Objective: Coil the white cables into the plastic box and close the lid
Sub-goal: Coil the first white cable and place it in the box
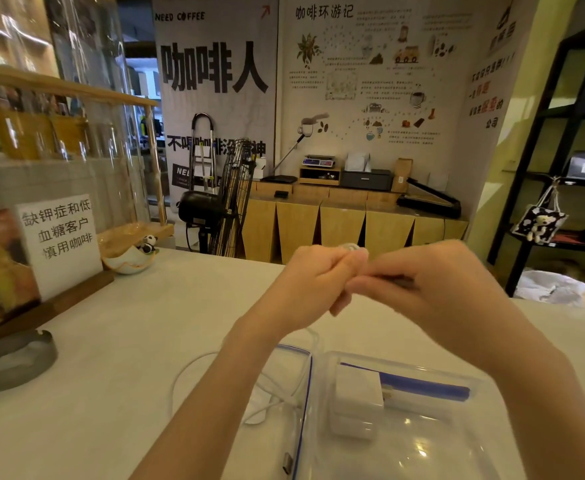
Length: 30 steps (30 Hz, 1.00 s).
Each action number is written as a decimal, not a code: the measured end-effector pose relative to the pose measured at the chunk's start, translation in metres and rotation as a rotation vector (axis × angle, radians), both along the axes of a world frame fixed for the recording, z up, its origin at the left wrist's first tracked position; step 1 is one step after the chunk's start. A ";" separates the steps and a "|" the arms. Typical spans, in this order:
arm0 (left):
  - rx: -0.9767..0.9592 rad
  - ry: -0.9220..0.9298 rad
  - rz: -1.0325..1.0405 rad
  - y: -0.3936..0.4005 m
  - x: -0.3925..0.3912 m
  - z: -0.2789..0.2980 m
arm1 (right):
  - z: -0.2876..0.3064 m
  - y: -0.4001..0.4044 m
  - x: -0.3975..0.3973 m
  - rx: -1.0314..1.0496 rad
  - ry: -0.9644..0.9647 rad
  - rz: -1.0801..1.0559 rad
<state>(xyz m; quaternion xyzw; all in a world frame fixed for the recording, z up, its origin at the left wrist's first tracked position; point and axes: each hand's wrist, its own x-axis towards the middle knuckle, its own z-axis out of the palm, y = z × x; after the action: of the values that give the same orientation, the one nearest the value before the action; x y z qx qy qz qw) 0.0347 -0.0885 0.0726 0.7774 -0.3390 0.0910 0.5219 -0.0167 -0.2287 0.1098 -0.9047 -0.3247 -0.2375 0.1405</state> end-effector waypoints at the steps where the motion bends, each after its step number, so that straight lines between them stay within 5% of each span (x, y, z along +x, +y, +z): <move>1: -0.004 0.063 -0.042 -0.002 -0.001 0.001 | 0.000 -0.005 0.004 0.061 -0.038 0.030; 6: -0.221 0.553 -0.374 0.001 -0.001 0.010 | -0.011 -0.004 0.016 0.188 -0.147 0.067; 13: -0.226 0.684 -0.297 0.009 -0.007 0.016 | -0.019 0.007 0.023 0.258 -0.042 0.053; 16: -0.187 0.680 -0.270 0.010 -0.010 0.020 | -0.019 0.008 0.024 0.166 0.010 0.014; 22: -0.187 0.428 0.108 -0.004 -0.014 0.017 | -0.026 0.007 0.030 0.120 -0.136 -0.067; 30: -0.091 0.200 0.008 -0.005 -0.014 0.017 | -0.015 -0.013 0.031 0.646 0.005 -0.101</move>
<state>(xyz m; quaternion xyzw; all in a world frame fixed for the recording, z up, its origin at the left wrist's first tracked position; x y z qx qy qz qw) 0.0210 -0.0932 0.0897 0.7593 -0.2777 0.0305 0.5876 0.0138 -0.2414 0.0953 -0.8289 -0.1870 -0.3327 0.4090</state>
